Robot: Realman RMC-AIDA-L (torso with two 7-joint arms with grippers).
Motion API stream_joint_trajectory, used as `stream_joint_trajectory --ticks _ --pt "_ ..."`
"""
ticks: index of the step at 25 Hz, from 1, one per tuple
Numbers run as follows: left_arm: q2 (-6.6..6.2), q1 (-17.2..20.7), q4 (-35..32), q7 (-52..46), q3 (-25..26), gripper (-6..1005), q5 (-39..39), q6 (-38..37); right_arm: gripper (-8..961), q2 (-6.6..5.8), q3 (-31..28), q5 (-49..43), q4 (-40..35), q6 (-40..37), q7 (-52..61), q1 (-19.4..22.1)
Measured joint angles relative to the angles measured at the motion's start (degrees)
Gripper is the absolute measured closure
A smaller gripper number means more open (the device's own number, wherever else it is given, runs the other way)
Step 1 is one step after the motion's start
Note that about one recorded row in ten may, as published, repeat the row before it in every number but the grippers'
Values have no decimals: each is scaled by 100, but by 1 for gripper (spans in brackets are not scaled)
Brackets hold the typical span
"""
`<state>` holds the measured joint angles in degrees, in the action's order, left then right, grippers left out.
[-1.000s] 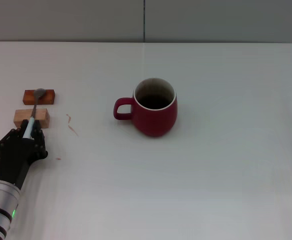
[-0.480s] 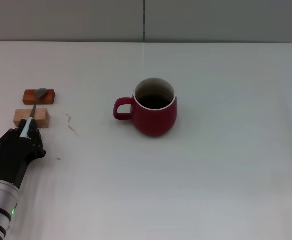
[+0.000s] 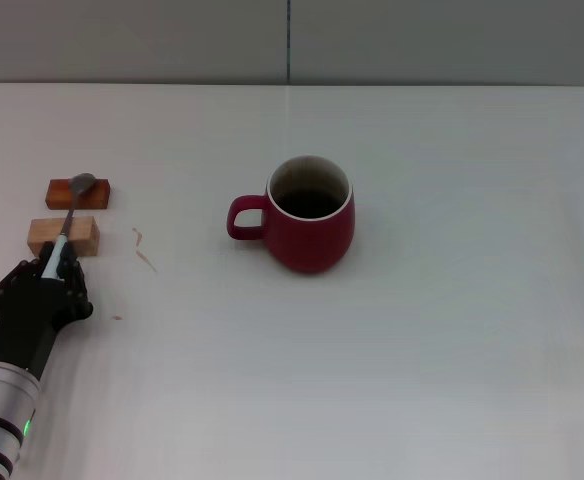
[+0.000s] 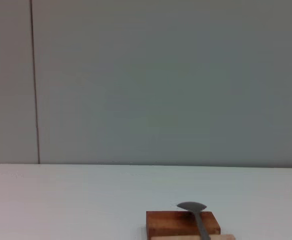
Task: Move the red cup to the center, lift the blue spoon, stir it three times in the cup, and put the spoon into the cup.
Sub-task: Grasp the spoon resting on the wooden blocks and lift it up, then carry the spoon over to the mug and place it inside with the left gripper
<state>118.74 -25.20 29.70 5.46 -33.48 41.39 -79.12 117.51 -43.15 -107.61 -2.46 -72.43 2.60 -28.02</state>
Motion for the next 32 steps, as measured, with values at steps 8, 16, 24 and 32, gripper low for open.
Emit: stream_joint_trajectory --ticks 8,16,24,32 --pt "-16 20 -15 -53 116 832 330 -4 403 30 0 14 -8 0 7 6" --pt "-32 25 -18 -113 165 832 430 -108 402 54 0 33 -21 -19 8 11" --pt "-123 80 -245 -1302 51 832 801 -405 402 61 0 38 -8 -15 0 17" --pt "-140 545 -2038 -4390 -4 833 2169 -531 402 87 -15 39 0 -7 -13 30"
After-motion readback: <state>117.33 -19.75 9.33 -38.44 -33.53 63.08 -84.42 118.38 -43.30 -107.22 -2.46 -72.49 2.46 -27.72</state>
